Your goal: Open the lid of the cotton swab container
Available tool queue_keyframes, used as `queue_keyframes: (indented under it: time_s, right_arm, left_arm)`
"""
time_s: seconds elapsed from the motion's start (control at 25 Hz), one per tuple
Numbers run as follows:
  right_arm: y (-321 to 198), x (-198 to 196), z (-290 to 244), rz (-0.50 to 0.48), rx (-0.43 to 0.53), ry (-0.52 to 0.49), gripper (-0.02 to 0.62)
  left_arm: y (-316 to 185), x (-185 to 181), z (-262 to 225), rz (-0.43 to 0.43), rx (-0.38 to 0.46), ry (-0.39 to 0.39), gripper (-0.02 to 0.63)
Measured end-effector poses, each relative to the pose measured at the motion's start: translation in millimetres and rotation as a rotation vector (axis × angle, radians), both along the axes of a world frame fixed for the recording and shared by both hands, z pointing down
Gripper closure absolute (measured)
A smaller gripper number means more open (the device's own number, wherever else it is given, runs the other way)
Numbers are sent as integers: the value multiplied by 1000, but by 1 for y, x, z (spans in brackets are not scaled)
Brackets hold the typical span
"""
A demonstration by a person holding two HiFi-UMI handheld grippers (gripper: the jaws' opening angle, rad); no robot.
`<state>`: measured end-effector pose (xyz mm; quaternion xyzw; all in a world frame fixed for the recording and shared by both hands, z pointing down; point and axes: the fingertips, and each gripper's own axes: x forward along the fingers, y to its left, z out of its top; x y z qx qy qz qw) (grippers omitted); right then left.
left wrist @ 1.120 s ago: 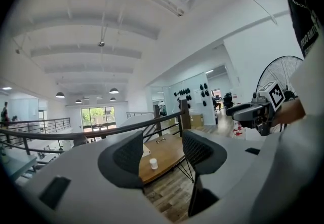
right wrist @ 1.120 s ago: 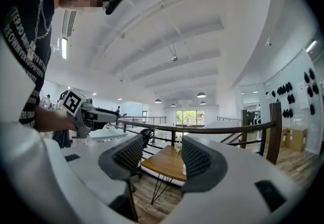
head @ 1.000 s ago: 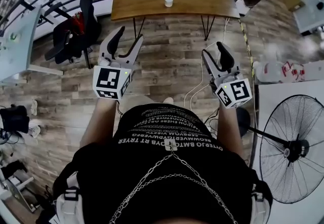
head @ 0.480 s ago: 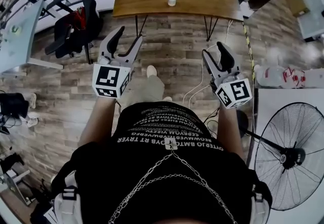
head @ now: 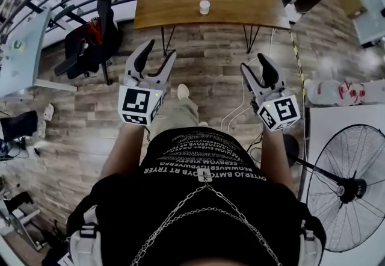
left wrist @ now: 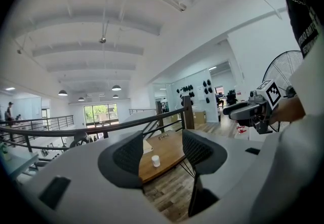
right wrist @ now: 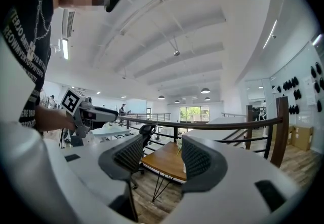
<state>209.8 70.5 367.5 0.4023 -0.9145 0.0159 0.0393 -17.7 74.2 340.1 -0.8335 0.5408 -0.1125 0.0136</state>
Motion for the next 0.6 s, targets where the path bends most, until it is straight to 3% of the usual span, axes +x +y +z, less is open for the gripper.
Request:
queue_keyframes:
  time_s: [0.6]
  right_arm:
    - [-66, -18, 2, -31, -13, 6, 366]
  left_arm:
    - [-73, 10, 8, 38, -21, 13, 359]
